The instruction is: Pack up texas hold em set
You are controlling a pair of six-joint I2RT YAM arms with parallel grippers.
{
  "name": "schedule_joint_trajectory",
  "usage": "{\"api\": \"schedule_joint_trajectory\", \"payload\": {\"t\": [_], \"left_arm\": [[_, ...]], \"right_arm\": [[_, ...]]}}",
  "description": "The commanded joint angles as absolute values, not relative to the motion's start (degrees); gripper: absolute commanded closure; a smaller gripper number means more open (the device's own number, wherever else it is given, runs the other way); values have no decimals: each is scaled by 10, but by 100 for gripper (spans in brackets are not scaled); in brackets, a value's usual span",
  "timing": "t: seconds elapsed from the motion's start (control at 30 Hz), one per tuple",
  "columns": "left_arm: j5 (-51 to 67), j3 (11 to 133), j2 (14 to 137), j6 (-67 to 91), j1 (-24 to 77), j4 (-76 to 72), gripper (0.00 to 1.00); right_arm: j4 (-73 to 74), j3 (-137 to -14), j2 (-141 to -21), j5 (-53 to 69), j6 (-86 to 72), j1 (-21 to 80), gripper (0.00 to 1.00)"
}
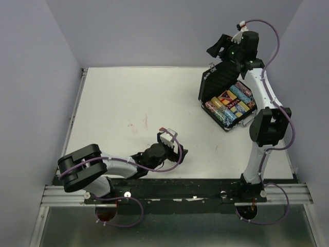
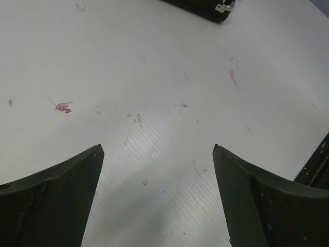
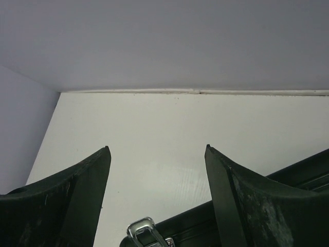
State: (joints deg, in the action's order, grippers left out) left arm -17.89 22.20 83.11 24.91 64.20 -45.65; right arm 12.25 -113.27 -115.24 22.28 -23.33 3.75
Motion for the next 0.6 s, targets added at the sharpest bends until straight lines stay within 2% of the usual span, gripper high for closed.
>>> {"api": "schedule_joint_trajectory", "payload": {"t": [0.0, 0.27, 0.57], "left_arm": [[-186, 236, 838, 248, 644, -454, 5], [-185, 243, 842, 248, 645, -447, 5], [-184, 252, 846, 247, 645, -437, 5]], "right_arm": [[238, -1178, -1182, 173, -194, 36, 19], [341, -1202, -1208, 85, -174, 39, 19], [318, -1061, -1094, -23, -203, 40, 19]]}}
